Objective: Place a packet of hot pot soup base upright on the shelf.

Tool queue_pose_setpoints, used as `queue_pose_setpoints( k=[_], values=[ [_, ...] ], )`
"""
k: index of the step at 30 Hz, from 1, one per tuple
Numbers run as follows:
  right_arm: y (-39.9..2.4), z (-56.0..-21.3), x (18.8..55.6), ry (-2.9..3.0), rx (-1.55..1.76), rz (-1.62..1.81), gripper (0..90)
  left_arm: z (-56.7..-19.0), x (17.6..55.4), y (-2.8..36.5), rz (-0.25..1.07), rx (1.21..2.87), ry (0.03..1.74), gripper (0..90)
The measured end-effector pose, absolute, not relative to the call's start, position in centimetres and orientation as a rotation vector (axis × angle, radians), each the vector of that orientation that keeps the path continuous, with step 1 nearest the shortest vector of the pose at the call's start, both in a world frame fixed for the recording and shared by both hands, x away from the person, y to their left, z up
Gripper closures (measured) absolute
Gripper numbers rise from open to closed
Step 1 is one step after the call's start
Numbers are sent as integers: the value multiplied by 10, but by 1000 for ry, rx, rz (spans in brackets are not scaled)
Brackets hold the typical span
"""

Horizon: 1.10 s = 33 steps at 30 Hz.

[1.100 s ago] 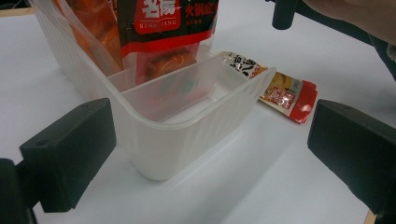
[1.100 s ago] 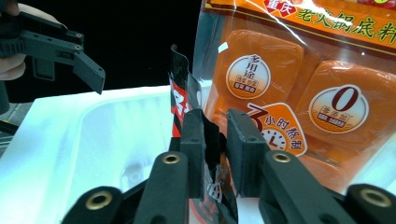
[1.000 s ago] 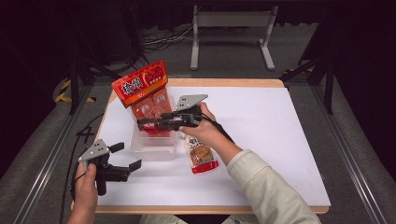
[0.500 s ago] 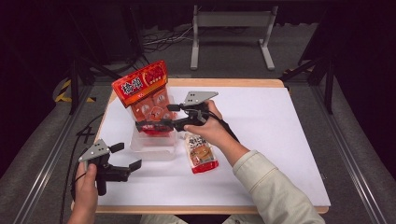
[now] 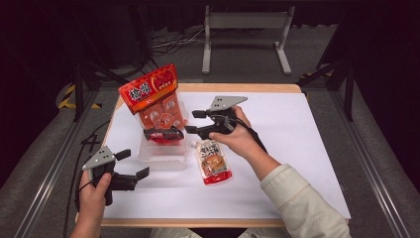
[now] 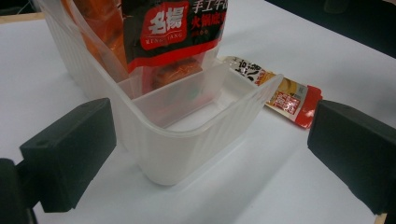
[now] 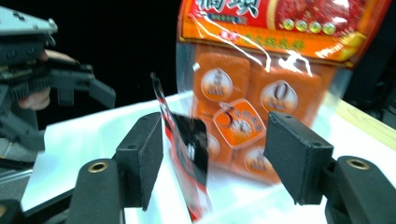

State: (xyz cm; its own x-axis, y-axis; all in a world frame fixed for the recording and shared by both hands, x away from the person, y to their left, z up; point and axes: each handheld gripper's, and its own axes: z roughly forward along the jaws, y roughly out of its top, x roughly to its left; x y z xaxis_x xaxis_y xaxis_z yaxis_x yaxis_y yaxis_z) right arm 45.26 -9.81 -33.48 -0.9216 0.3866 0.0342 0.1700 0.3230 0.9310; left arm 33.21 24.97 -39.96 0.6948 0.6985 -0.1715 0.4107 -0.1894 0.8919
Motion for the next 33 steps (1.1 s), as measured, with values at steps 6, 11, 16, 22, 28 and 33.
queue_pose_setpoints(
  k=[6, 11, 16, 22, 28, 33],
  values=[
    [-121, -329, 447, 2358, 527, 1650, 400, -399, 333, 249, 310, 1834, 868, 20],
    [-134, -326, 444, 2343, 539, 1649, 402, -399, 332, 250, 311, 1834, 861, 21],
    [-146, -326, 441, 2341, 547, 1637, 396, -400, 332, 250, 314, 1833, 864, 21],
    [-152, -331, 441, 2329, 606, 1649, 334, -400, 331, 250, 310, 1835, 863, 20],
    [-152, -341, 444, 2357, 626, 1579, 329, -400, 331, 250, 316, 1829, 864, 21],
    [-151, -354, 450, 2357, 638, 1601, 356, -400, 331, 250, 316, 1831, 866, 21]
  ],
)
